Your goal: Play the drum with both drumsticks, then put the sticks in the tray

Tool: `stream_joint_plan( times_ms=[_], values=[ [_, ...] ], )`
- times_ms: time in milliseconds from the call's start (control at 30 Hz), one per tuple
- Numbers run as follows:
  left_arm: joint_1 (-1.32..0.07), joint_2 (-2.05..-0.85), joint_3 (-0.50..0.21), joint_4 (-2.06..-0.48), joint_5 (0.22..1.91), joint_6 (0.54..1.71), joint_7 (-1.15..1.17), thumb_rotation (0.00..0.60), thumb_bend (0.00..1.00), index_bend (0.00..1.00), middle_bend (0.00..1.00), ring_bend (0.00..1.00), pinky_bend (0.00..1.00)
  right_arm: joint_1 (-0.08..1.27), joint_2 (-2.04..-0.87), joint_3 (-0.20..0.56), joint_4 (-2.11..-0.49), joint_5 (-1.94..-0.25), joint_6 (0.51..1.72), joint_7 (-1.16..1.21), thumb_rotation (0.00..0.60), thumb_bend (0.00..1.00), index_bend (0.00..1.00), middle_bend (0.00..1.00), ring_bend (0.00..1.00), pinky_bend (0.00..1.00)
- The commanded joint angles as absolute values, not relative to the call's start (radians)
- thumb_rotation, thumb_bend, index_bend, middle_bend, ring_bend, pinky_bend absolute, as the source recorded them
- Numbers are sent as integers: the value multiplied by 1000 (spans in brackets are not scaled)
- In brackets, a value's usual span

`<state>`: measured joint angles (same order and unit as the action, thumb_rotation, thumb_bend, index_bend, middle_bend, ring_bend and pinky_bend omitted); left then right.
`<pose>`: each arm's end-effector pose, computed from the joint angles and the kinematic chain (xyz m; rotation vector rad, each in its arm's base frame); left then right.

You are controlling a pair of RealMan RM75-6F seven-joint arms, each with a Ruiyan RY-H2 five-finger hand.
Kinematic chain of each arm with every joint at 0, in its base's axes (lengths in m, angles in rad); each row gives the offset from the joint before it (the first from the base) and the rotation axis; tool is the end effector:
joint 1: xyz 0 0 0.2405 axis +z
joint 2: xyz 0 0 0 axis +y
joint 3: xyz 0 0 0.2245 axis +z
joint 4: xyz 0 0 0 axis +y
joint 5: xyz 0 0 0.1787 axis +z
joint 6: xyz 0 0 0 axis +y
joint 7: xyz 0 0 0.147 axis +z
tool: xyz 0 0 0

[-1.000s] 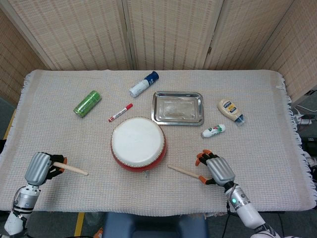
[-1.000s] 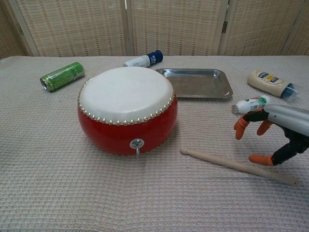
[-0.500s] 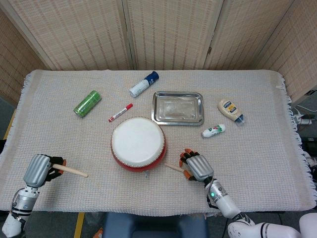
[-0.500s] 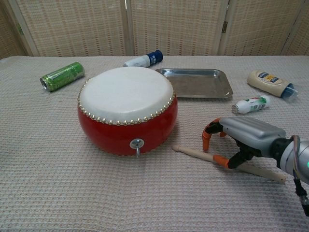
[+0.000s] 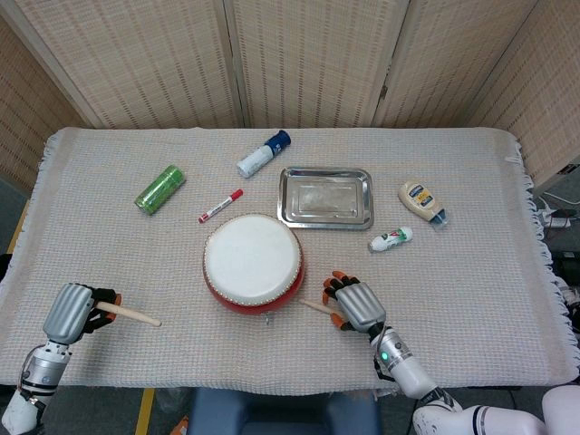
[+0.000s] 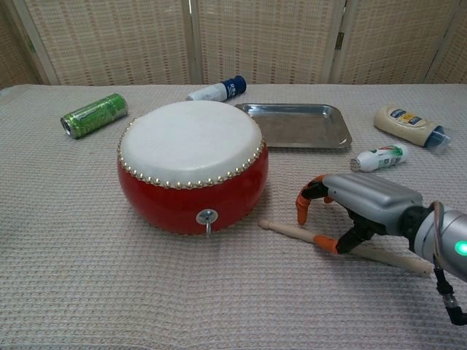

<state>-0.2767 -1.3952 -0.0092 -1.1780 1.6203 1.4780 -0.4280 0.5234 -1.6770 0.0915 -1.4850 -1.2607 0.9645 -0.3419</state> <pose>-0.2657 0.2292 0.1151 -1.5357 -1.0038 -1.2510 -0.1526 -0.2476 -0.0349 1.9308 -1.1181 0.8847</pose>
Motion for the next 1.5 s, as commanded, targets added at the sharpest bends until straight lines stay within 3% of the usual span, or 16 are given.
stream_joint_plan(
  times_ms=[33,600,800,1067,1233,1500],
  values=[
    [-276,-1395,-8,-1175,1618,1476,-431,600,626,981,1000,1000,1000,532,-1691,90,-1478,-1254,964,-358,600,328,409,228,19,228],
    [-277,-1398,0,-1155,1624,1474,-459,600,626,981,1000,1000,1000,542,-1742,59,-1426,-1257,997,-441,600,328,417,228,19,228],
    [-275,-1397,4,-1153,1624,1472,-467,600,626,981,1000,1000,1000,532,-1740,39,-1422,-1259,1004,-455,600,329,524,228,17,228],
    [-272,-1394,4,-1155,1625,1479,-469,600,616,981,1000,1000,1000,508,-1718,41,-1422,-1314,1070,-393,600,408,681,228,37,228],
    [-267,-1393,4,-1156,1620,1482,-472,600,613,980,1000,1000,1000,498,-1676,72,-1439,-1339,1092,-239,600,408,732,259,74,228],
    [-259,-1385,0,-1166,1615,1491,-467,600,609,980,1000,1000,1000,494,-1533,179,-1502,-1363,1067,349,600,408,774,322,128,228]
  ],
)
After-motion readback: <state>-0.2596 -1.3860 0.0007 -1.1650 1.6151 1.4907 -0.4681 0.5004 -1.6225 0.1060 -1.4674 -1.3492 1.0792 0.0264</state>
